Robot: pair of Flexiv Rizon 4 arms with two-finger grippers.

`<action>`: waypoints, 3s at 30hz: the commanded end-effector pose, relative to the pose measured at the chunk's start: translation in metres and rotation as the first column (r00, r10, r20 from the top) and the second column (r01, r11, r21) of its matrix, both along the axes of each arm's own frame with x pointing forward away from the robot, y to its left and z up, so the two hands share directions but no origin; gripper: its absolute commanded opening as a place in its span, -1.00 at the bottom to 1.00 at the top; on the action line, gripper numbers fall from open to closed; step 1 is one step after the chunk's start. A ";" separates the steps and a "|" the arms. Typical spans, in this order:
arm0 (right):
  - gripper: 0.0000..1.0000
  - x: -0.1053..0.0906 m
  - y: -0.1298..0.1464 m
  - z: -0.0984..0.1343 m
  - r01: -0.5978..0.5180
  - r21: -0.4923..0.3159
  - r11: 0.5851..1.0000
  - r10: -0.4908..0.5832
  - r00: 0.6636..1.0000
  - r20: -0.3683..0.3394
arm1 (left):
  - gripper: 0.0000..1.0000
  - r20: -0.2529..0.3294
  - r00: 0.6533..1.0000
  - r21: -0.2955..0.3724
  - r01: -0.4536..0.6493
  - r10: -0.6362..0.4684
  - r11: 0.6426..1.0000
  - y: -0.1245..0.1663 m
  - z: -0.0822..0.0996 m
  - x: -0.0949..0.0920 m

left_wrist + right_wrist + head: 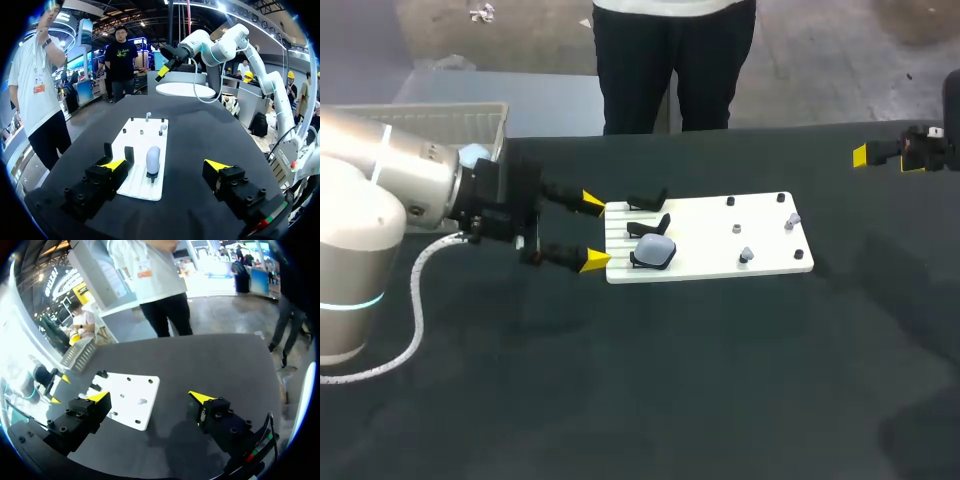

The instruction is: Pick up each earbud case from the left stands, insert the matching earbuds, close the lid, and place the case in the box.

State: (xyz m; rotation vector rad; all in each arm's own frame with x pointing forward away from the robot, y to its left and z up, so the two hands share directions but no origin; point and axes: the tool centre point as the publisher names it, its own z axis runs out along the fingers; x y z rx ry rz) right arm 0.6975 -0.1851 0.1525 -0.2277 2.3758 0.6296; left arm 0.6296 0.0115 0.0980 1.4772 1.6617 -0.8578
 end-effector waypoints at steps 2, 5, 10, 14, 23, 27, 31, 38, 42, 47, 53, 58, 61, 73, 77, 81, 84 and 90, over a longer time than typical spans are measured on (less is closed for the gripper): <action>1.00 0.001 0.000 -0.001 -0.002 0.001 1.000 0.002 1.000 0.001 | 1.00 0.012 0.999 -0.009 0.040 -0.040 0.999 -0.006 -0.010 0.006; 1.00 0.001 0.000 -0.001 -0.002 0.001 1.000 0.002 1.000 0.001 | 1.00 0.002 0.998 -0.022 0.063 -0.063 0.998 -0.011 -0.017 0.010; 1.00 0.001 0.000 -0.001 -0.002 0.001 1.000 0.002 1.000 0.001 | 1.00 -0.001 0.997 -0.016 0.075 -0.075 0.997 -0.021 -0.027 0.014; 1.00 0.001 0.000 -0.001 -0.002 0.001 1.000 0.002 1.000 0.001 | 1.00 -0.005 0.996 -0.016 0.085 -0.085 0.996 -0.027 -0.035 0.016; 1.00 0.001 0.000 -0.001 -0.002 0.001 1.000 0.002 1.000 0.001 | 1.00 -0.007 0.998 -0.037 0.059 -0.060 0.998 -0.034 -0.049 0.021; 1.00 0.001 0.000 -0.001 -0.002 0.001 1.000 0.002 1.000 0.001 | 1.00 0.001 0.999 -0.044 0.053 -0.053 0.998 -0.036 -0.053 0.022; 1.00 0.001 0.000 -0.001 -0.002 0.001 1.000 0.002 1.000 0.001 | 1.00 0.012 0.999 -0.048 0.047 -0.047 0.998 -0.038 -0.055 0.020; 1.00 0.001 0.000 -0.001 -0.002 0.001 1.000 0.002 1.000 0.001 | 1.00 0.011 0.999 -0.046 0.036 -0.035 0.998 -0.045 -0.061 0.023; 1.00 0.001 0.000 -0.001 -0.002 0.001 1.000 0.002 1.000 0.001 | 0.97 0.016 0.999 -0.045 0.035 -0.034 0.998 -0.048 -0.062 0.023; 1.00 0.001 0.000 -0.001 -0.002 0.001 1.000 0.002 1.000 0.001 | 0.76 0.019 0.999 -0.050 0.044 -0.043 0.998 -0.053 -0.066 0.024; 1.00 0.001 0.000 -0.001 -0.002 0.001 1.000 0.002 1.000 0.001 | 0.61 0.014 0.999 -0.060 0.050 -0.050 0.997 -0.056 -0.070 0.027; 1.00 0.001 0.000 -0.001 -0.002 0.001 1.000 0.002 1.000 0.001 | 0.45 0.009 0.998 -0.065 0.062 -0.061 0.996 -0.060 -0.071 0.029; 1.00 0.001 0.000 -0.001 -0.002 0.001 1.000 0.002 1.000 0.001 | 0.31 0.007 0.998 -0.068 0.067 -0.067 0.995 -0.062 -0.073 0.031; 1.00 0.001 0.000 -0.001 -0.002 0.001 1.000 0.002 1.000 0.001 | -0.02 -0.007 0.996 -0.079 0.089 -0.089 0.993 -0.068 -0.077 0.032; 1.00 0.001 0.000 -0.001 -0.002 0.001 1.000 0.002 1.000 0.001 | -0.04 -0.009 0.996 -0.081 0.090 -0.091 0.993 -0.068 -0.077 0.032; 1.00 0.001 0.000 -0.001 -0.002 0.001 1.000 0.002 1.000 0.001 | -0.07 -0.011 0.996 -0.086 0.090 -0.092 0.992 -0.069 -0.078 0.032; 1.00 0.001 0.000 -0.001 -0.002 0.001 1.000 0.002 1.000 0.001 | -0.12 -0.012 0.996 -0.088 0.091 -0.092 0.992 -0.069 -0.078 0.031; 1.00 0.001 0.000 -0.001 -0.002 0.001 1.000 0.002 1.000 0.001 | -0.18 -0.013 0.995 -0.090 0.093 -0.095 0.992 -0.069 -0.078 0.031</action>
